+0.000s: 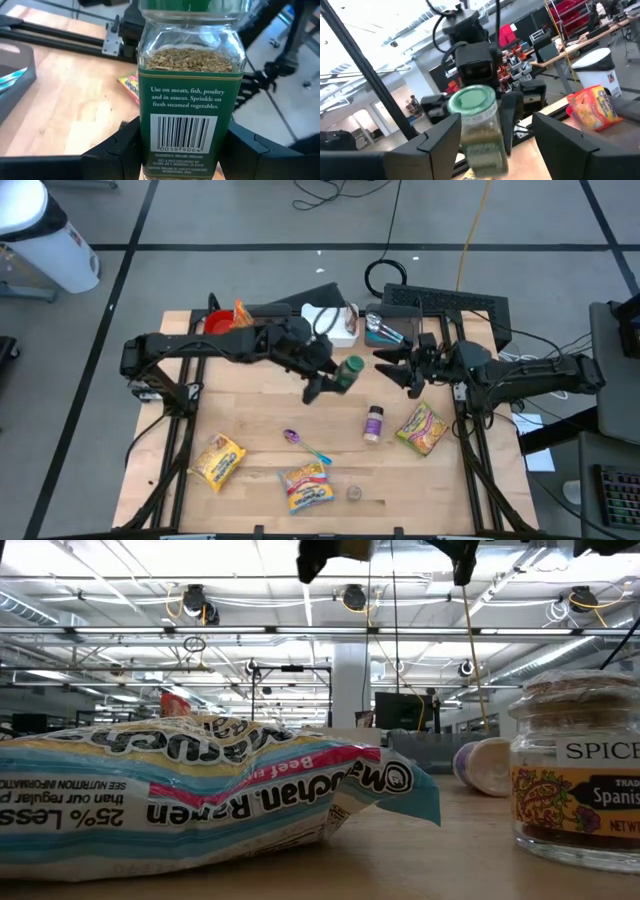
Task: Pick & Place Food Item
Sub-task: Put the green seasoning bottle into the white bin
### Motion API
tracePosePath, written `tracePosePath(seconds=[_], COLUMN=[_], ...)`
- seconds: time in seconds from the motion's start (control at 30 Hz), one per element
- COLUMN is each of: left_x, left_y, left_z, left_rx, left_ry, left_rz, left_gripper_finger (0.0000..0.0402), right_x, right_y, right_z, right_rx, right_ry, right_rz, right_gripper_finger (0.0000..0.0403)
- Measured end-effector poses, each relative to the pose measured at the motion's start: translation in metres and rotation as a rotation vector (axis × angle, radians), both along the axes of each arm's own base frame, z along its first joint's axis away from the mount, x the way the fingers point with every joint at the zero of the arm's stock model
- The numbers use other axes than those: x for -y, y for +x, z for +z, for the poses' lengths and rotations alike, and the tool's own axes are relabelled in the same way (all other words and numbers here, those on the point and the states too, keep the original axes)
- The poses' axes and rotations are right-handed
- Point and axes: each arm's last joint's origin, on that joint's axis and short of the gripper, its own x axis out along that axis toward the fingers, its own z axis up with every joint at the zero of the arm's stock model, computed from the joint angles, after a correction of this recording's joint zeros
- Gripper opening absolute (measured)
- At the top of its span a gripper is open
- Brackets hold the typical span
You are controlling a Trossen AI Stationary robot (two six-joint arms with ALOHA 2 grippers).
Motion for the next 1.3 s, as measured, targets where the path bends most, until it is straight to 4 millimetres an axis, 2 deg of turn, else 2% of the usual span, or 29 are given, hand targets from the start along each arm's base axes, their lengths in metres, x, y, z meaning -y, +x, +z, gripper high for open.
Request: tracePosePath(seconds=[0.1, 0.2, 0.4, 0.47, 0.6, 0.7, 0.83, 1.0, 1.3], left_x=[-0.007, -0.014, -0.029, -0.032, -0.038, -0.041, -0.039, -0.033, -0.031], left_y=[-0.011, -0.019, -0.025, -0.026, -0.027, -0.027, -0.023, -0.02, -0.019], left_z=[0.007, 0.007, 0.003, 0.003, 0.003, 0.002, -0.001, 0.001, 0.0], left_rx=[-0.002, -0.037, -0.061, -0.069, -0.073, -0.092, -0.117, -0.1, -0.117], left_ry=[-0.018, -0.01, 0.046, 0.048, 0.051, 0.052, -0.014, -0.008, -0.044], left_rz=[-0.052, -0.079, -0.093, -0.086, -0.04, 0.031, 0.084, 0.126, 0.155], left_gripper_finger=[0.0206, 0.0206, 0.0206, 0.0206, 0.0206, 0.0206, 0.0206, 0.0206, 0.0206], right_x=[0.005, 0.01, 0.022, 0.026, 0.035, 0.043, 0.056, 0.075, 0.09], right_y=[0.0, 0.002, 0.021, 0.026, 0.036, 0.04, 0.037, 0.034, 0.065], right_z=[0.011, 0.028, 0.061, 0.066, 0.072, 0.079, 0.082, 0.079, 0.051], right_rx=[0.005, -0.016, -0.155, -0.229, -0.302, -0.258, -0.244, -0.256, -0.334], right_ry=[-0.035, -0.084, -0.195, -0.237, -0.302, -0.275, -0.247, -0.286, -0.237], right_rz=[-0.035, -0.07, -0.131, -0.132, 0.023, 0.162, 0.267, 0.235, 0.31], right_gripper_finger=[0.0239, 0.0239, 0.024, 0.024, 0.024, 0.024, 0.024, 0.0241, 0.0241])
